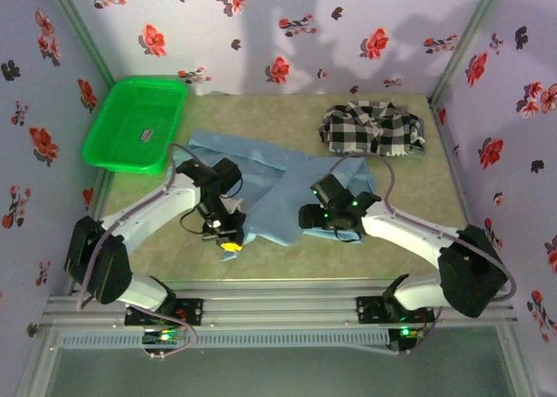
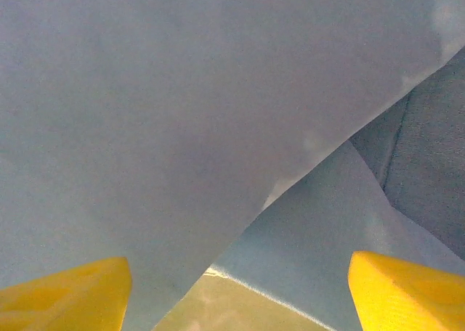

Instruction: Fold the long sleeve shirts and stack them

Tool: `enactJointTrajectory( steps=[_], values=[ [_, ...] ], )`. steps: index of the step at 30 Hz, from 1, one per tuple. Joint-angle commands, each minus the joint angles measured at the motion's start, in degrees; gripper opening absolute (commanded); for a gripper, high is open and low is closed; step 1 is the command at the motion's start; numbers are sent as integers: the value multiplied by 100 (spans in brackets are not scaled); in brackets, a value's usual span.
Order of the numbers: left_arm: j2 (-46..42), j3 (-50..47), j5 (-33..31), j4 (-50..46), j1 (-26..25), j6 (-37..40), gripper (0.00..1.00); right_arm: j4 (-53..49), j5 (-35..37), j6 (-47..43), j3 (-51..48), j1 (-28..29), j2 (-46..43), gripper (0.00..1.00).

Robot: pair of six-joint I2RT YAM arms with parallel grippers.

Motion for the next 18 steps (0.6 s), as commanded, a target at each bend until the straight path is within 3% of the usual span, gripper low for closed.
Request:
enactJointTrajectory(
  steps=[1,8,18],
  values=[
    [408,-122,243,-325,96,482,0,261,149,73,96,8,250,79],
    [1478,197,390,-241,157,1019,0,169,1001,376,265,-143,452,79],
    [2603,712,376,-646,243,1676,0,555,673,680,402,-1107,742,76]
  ],
)
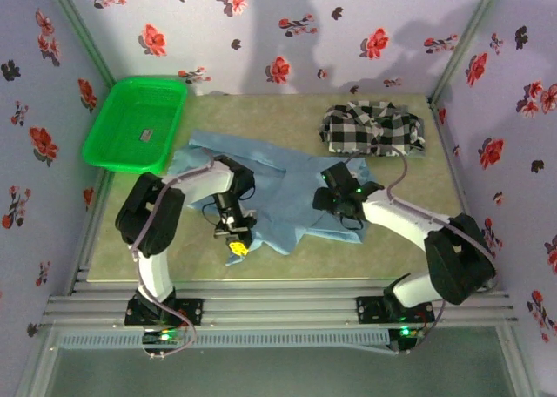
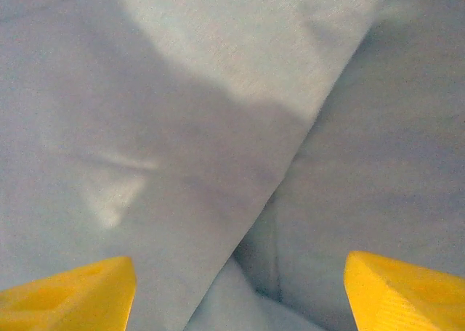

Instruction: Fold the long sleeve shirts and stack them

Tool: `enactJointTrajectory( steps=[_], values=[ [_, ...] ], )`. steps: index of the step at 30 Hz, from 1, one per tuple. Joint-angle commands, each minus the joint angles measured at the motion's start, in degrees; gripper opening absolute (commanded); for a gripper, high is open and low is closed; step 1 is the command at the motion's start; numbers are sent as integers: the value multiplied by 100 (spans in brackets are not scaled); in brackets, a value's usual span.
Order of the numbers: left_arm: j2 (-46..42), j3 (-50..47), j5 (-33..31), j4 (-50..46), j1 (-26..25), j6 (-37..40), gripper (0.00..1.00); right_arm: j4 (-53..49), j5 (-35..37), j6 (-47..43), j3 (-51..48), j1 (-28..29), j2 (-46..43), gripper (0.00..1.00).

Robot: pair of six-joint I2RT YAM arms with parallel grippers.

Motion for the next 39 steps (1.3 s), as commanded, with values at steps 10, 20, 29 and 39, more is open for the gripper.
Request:
enactJointTrajectory(
  steps=[10,20,29,39],
  values=[
    [473,1402,-279,-405,924,299,40,1065,-1281,-322,32,182,-58,75],
    [-294,1247,-291,415,1256,-310,55,585,-1218,-819,29,2495,-428,77],
    [-957,1022,-644,909,1402,-734,58,-254,-447,-1868,1492,3337,997,77],
    [-3190,246,-1247,1278,1591,-1380,96,-853,-91,-2794,1871,4067,1611,79]
  ],
)
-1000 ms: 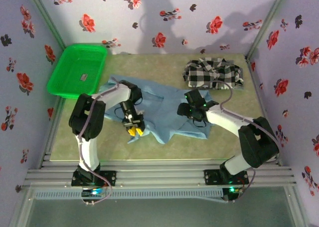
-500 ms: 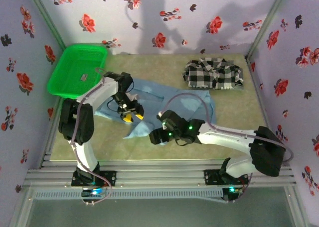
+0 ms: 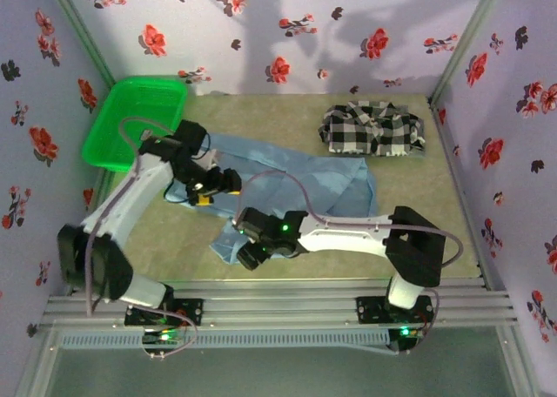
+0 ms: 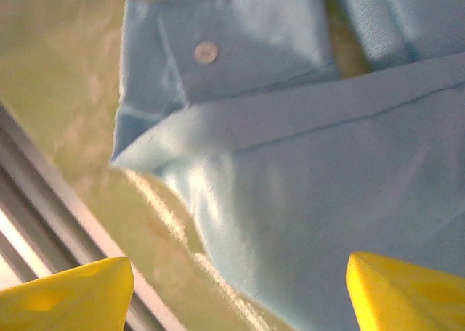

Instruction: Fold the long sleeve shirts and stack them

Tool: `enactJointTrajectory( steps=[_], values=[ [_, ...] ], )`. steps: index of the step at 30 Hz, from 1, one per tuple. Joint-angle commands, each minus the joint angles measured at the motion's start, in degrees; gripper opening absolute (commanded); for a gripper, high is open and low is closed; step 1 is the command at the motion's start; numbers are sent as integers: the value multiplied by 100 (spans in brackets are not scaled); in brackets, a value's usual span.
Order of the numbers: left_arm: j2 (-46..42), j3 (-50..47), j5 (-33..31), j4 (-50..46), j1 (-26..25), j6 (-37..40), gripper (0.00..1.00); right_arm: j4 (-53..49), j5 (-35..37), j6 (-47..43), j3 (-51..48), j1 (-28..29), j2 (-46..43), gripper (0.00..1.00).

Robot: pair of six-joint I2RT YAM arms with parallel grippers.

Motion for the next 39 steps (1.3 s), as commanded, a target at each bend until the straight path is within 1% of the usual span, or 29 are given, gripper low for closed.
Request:
enactJointTrajectory(
  steps=[1,4,9,10,12,14,15,16,17,18,19,21,23,26,29,31,33,36,39],
  values=[
    [-608,-186,-412,108,97,-320,99,-431,350,-423,2,178,129,79],
    [-1089,-149,-612,62,229,-406,100,-484,622,-544,-47,239,270,79],
    [-1586,66,-1010,-217,422,-271,100,-456,1545,-736,49,200,788,79],
    [-1645,103,-1095,-262,445,-235,100,-412,1715,-803,64,146,880,78],
    [-1770,183,-1237,-350,515,-156,100,-282,1816,-959,109,62,1013,76],
    [-1867,249,-1383,-411,574,-84,100,-196,1976,-1116,164,14,1095,72],
    [-1898,287,-1529,-461,601,-61,100,-238,2080,-1159,224,-20,1143,64],
    [-1925,324,-1635,-513,641,-48,100,-322,2133,-1182,318,-72,1175,51],
    [-1945,360,-1667,-544,672,-6,100,-380,2132,-1215,397,-110,1153,40],
    [-1957,394,-1680,-573,709,35,100,-423,2056,-1267,450,-137,1073,32],
    [-1975,417,-1689,-576,720,71,100,-451,1915,-1359,473,-139,900,28],
    [-2005,474,-1756,-579,731,144,100,-493,1528,-1515,426,-154,549,23],
    [-1998,513,-1870,-581,730,196,100,-696,913,-1648,407,-215,246,21],
    [-1906,576,-1865,-536,741,254,100,-1179,-70,-1744,513,-375,-56,19],
    [-1832,595,-1764,-423,728,273,100,-1483,-823,-1739,565,-516,-231,15],
    [-1813,595,-1577,-297,708,338,100,-1618,-1362,-1684,612,-636,-294,14],
    [-1788,627,-1739,-273,515,406,100,-1695,-1911,-1614,656,-831,-304,14],
    [-1817,565,-1920,-273,266,527,100,-1681,-2496,-1531,725,-1223,-238,13],
    [-1941,276,-1963,-98,2,475,100,-1722,-2904,-1532,886,-1633,63,14]
  ],
)
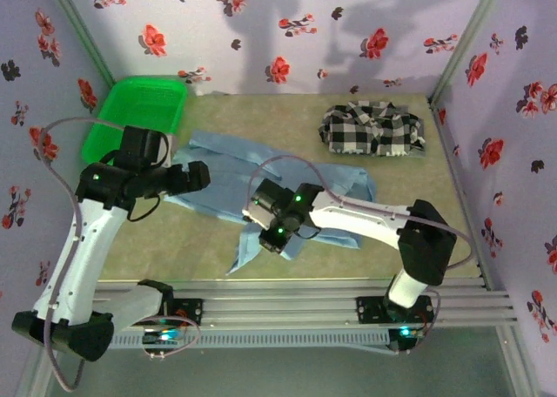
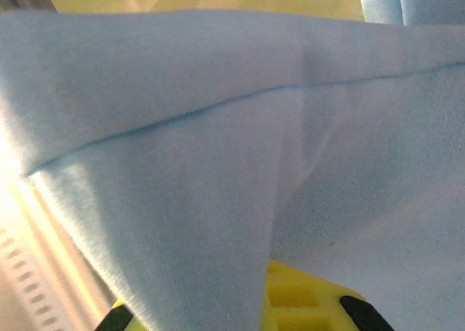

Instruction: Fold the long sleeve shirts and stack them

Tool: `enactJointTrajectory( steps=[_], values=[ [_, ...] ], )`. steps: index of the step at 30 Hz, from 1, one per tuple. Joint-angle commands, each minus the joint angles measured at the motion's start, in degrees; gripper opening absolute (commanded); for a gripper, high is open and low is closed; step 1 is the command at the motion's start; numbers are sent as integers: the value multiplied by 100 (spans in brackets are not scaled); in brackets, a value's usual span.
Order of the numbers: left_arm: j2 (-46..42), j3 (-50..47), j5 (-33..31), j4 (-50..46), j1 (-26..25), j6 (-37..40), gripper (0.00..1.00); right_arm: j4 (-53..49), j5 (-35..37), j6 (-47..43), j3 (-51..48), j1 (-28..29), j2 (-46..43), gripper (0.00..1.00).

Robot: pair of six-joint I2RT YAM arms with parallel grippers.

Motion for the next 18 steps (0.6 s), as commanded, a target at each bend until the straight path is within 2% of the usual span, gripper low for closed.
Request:
enactJointTrajectory(
  steps=[1,5,9,13,18],
  values=[
    [-162,-275,-148,273,-277,103,100,-262,-898,21,372,-435,354,15],
    [-288,-849,-383,518,-1061,-137,100,-541,-1018,-133,1062,-797,989,16],
    [-499,-1574,-335,768,-1704,-625,100,-761,-1136,-215,1631,-1090,1611,20],
    [-564,-2424,-148,1123,-1917,-1113,100,-987,-1131,-292,2052,-1255,2100,22],
    [58,-2758,-287,1264,-1973,-1259,100,-970,-854,-184,2188,-1346,2326,25]
  ],
)
